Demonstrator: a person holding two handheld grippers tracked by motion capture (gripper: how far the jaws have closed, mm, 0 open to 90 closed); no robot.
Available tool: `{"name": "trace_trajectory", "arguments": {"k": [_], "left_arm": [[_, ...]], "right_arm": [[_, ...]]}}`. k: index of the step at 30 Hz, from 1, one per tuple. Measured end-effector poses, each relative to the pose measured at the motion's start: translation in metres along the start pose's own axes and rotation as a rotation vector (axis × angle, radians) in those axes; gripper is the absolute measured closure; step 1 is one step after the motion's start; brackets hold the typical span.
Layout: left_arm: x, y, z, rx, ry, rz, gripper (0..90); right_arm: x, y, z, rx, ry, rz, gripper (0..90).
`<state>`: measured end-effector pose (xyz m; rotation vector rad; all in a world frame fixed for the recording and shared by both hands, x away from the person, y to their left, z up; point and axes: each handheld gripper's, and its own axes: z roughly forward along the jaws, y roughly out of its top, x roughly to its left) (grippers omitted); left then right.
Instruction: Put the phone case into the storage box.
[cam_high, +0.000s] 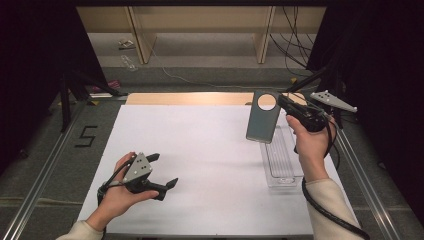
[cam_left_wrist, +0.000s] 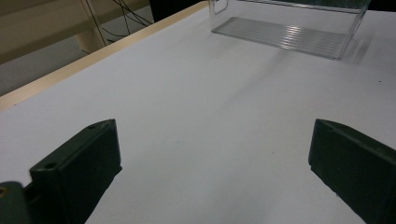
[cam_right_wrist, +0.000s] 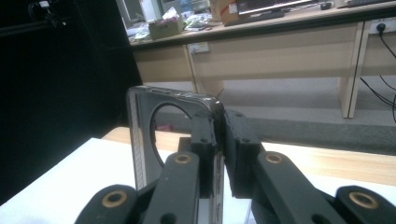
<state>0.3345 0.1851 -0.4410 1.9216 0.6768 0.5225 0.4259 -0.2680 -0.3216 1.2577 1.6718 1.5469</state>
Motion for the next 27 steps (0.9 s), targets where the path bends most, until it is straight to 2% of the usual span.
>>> {"name": "trace_trajectory", "arguments": {"k": [27], "left_arm": [[0.0005,-0.0001,-0.0002,0.0,0.0,0.0,1.8]], "right_arm": [[-0.0097,0.0037,-0.0063,-0.029,-0.045,-0.011,83.3]]}}
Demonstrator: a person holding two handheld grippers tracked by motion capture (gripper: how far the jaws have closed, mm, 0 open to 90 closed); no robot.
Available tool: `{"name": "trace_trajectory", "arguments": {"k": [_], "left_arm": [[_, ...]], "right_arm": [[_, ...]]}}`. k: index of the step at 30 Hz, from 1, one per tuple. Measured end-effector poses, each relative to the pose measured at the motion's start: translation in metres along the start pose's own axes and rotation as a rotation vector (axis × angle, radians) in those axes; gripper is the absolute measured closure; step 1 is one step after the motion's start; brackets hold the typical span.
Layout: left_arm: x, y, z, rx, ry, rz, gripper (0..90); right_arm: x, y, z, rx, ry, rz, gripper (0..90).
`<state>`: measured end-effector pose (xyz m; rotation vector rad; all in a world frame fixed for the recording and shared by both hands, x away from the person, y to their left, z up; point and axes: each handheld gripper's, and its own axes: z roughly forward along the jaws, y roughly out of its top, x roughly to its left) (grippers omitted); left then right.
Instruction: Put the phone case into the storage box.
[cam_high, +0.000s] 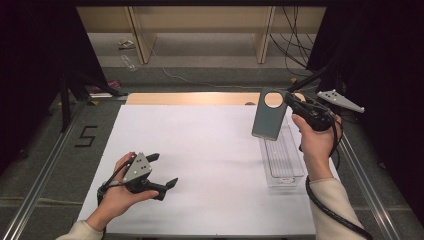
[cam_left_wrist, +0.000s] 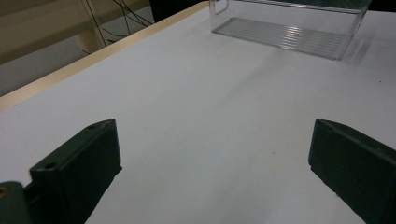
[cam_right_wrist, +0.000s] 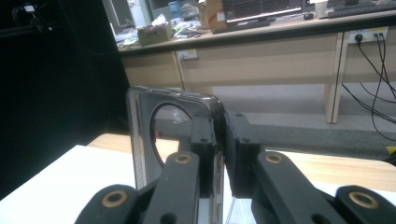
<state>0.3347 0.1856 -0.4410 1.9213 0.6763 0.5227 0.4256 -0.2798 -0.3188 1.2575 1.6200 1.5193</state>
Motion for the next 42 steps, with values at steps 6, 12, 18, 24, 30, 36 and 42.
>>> {"name": "trace_trajectory", "arguments": {"k": [6,12,18,24,30,36,42], "left_arm": [[-0.0001,0.0,0.0,-0.001,0.0,-0.001,1.9],[0.0,0.0,0.0,-0.001,0.0,-0.001,1.8],[0.0,0.0,0.0,-0.001,0.0,-0.001,1.9],[0.0,0.0001,-0.0001,-0.002,0.0,-0.001,1.9],[0.0,0.0002,-0.0001,-0.003,-0.002,-0.004,1.9],[0.0,0.0002,0.0,-0.003,-0.003,-0.005,2.0],[-0.0002,0.0001,0.0001,-0.003,-0.004,-0.006,2.0]], "right_arm": [[-0.0019,0.0006,-0.0011,-0.007,-0.01,-0.005,83.3],[-0.0044,0.0014,-0.0026,-0.015,-0.017,-0.002,83.3],[-0.0055,0.0019,-0.0035,-0.023,-0.021,0.002,83.3],[-0.0069,0.002,-0.004,-0.024,-0.024,0.003,83.3],[-0.0079,0.0023,-0.0044,-0.025,-0.03,0.002,83.3],[-0.0086,0.0026,-0.0047,-0.027,-0.033,0.002,83.3],[-0.0093,0.0025,-0.0048,-0.028,-0.038,0.001,83.3]]}}
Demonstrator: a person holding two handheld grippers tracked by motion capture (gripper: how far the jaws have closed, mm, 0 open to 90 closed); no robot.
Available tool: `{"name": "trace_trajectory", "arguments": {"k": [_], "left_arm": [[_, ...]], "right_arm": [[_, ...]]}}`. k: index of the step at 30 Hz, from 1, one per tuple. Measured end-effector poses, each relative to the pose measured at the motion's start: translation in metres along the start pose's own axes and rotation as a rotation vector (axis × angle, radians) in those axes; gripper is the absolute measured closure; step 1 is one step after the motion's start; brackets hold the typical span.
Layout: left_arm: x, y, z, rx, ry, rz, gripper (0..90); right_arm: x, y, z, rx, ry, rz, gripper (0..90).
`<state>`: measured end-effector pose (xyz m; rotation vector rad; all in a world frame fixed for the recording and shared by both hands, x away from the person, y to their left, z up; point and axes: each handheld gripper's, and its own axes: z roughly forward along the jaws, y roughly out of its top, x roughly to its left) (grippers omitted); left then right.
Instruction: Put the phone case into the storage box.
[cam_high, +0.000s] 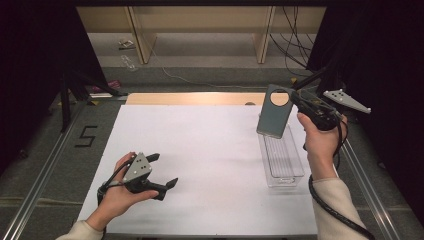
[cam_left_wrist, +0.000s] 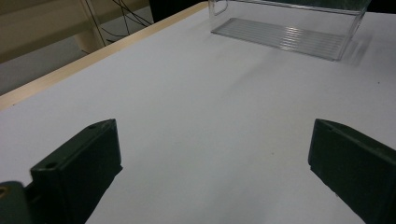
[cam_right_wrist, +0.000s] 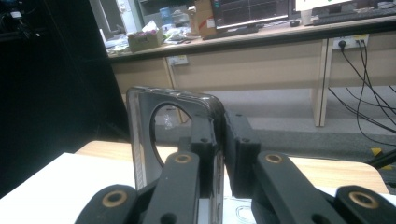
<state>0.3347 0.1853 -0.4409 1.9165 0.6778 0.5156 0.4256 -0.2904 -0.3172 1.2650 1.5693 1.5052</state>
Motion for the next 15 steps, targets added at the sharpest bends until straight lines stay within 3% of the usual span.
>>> {"name": "trace_trajectory", "arguments": {"k": [15], "left_arm": [[-0.0003,-0.0003,0.0005,0.002,0.0,-0.001,2.2]], "right_arm": [[-0.0035,-0.0005,-0.0005,-0.003,-0.022,-0.002,83.3]]}}
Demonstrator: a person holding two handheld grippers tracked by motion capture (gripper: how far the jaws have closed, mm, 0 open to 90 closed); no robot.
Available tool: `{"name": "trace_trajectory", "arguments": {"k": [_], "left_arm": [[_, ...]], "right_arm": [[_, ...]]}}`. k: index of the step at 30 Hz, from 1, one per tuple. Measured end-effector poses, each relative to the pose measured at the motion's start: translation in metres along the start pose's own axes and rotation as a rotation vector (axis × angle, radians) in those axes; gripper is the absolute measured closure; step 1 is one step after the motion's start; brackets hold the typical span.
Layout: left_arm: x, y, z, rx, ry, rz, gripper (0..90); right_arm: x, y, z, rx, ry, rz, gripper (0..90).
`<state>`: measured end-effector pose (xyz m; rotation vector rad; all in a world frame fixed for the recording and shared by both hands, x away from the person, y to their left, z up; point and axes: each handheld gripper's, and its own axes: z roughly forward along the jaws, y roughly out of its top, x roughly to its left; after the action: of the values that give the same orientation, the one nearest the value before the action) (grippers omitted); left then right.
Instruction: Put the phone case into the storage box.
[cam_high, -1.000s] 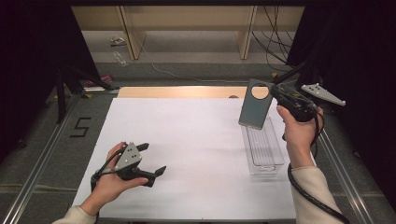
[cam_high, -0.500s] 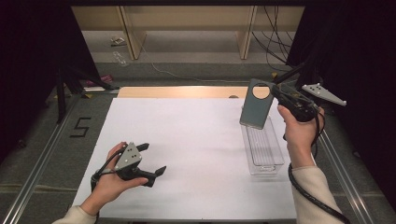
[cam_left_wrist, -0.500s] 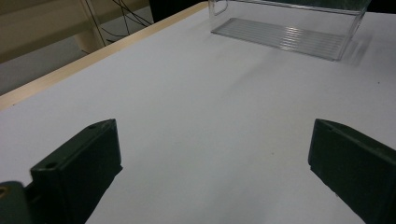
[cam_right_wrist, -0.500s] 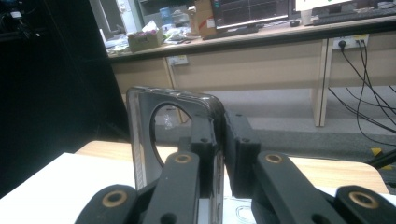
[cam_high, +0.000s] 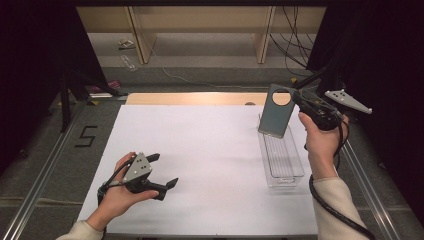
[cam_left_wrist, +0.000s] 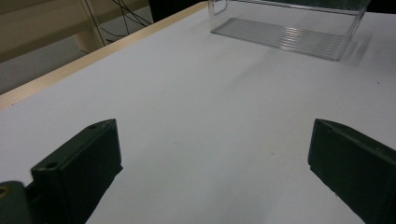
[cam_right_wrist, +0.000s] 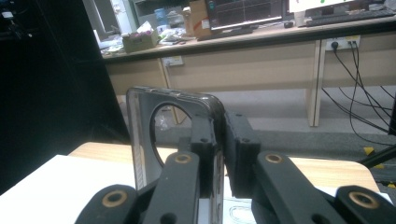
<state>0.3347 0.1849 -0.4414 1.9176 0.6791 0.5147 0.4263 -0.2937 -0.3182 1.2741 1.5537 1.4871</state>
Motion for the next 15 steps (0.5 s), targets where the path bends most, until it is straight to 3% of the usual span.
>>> {"name": "trace_trajectory", "arguments": {"k": [15], "left_arm": [[0.0004,0.0,-0.0001,-0.001,0.001,0.001,2.2]], "right_arm": [[-0.0021,-0.0005,-0.0004,-0.004,-0.016,-0.002,83.3]]}}
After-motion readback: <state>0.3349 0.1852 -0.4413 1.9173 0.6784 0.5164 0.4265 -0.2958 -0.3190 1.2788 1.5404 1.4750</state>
